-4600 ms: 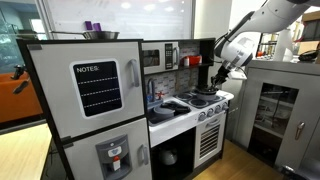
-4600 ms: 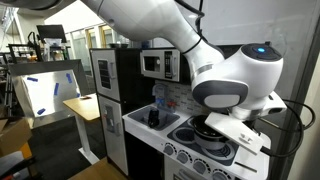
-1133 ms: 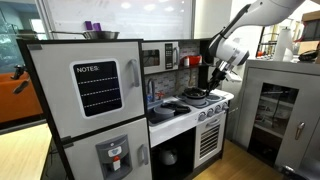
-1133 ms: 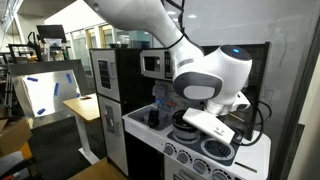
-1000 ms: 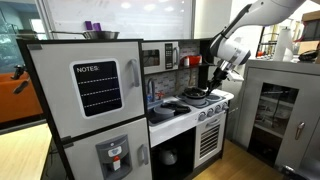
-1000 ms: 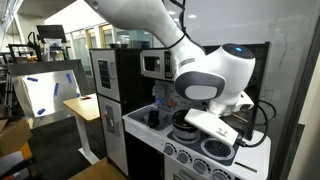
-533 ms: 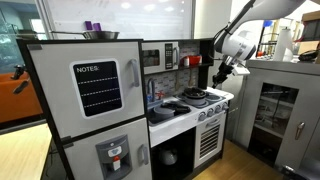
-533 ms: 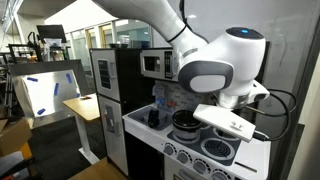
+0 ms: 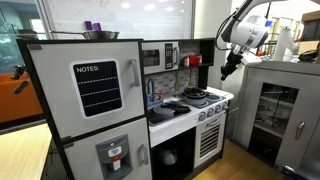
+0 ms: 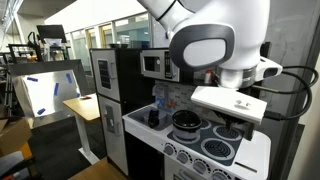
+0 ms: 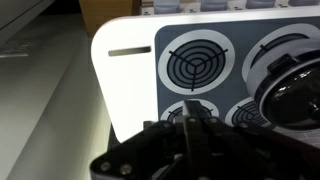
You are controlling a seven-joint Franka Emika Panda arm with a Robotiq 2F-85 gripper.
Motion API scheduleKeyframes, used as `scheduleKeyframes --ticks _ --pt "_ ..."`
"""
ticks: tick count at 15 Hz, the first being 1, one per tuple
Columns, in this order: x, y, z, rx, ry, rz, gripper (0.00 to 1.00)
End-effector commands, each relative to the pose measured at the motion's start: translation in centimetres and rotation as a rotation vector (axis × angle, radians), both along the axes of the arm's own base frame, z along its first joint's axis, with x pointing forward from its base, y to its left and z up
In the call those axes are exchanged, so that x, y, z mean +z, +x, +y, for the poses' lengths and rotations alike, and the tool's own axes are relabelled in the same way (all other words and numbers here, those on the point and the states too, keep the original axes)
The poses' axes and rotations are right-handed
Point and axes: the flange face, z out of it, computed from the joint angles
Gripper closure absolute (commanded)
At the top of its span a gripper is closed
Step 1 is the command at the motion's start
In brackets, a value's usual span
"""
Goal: Push the grey pot to the left side of the stove
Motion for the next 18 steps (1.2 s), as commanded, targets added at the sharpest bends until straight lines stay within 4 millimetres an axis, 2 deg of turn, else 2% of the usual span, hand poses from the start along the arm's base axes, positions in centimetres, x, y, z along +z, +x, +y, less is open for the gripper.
scheduleKeyframes --ticks 1,7,12,13,14,17,18 --pt "2.7 -3.3 1.0 -0.027 -0.051 0.054 1.0" --pt "7.7 -8.8 2.0 0.037 -0.105 0.202 1.0" --pt "10.9 -11.2 3.7 0.137 -0.056 0.328 1.0" --pt "11.3 -11.5 4.1 0.142 -0.035 0.359 0.74" --pt "11.6 -11.7 4.3 0.15 -0.025 0.384 0.73" --pt "12.0 -12.1 4.3 0.138 -0.005 0.419 0.54" --pt "11.7 -11.9 4.3 0.136 -0.006 0.391 0.73"
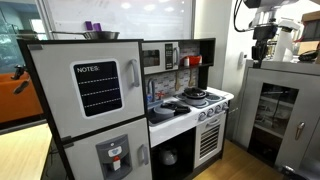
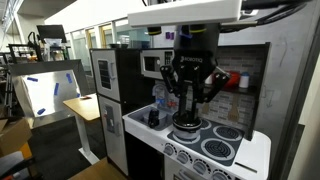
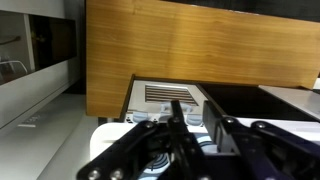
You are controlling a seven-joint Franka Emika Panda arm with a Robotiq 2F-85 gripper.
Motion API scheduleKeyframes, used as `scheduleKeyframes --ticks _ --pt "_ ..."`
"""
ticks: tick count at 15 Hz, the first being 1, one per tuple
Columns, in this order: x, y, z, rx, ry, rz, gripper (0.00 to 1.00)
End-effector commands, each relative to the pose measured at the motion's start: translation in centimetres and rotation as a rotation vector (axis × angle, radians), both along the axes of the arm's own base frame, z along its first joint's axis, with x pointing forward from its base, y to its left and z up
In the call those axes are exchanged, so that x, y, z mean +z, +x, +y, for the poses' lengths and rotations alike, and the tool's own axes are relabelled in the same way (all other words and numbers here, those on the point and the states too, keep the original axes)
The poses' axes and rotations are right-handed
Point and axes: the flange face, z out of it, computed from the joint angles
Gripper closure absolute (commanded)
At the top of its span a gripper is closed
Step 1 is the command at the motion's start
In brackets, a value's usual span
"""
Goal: Push the grey pot to the left side of the stove
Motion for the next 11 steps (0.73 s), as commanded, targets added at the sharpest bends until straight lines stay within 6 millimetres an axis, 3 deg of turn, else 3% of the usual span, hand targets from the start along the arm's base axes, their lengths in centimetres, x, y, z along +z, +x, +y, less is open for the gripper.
scheduleKeyframes --ticks 1,3,11 --pt "0.06 -0.06 -0.08 -0.002 0.003 0.005 0.64" --pt "0.03 -0.14 -0.1 -0.003 0.005 0.009 0.54" --pt "0.05 -0.1 -0.04 -0.001 0.007 0.011 0.54"
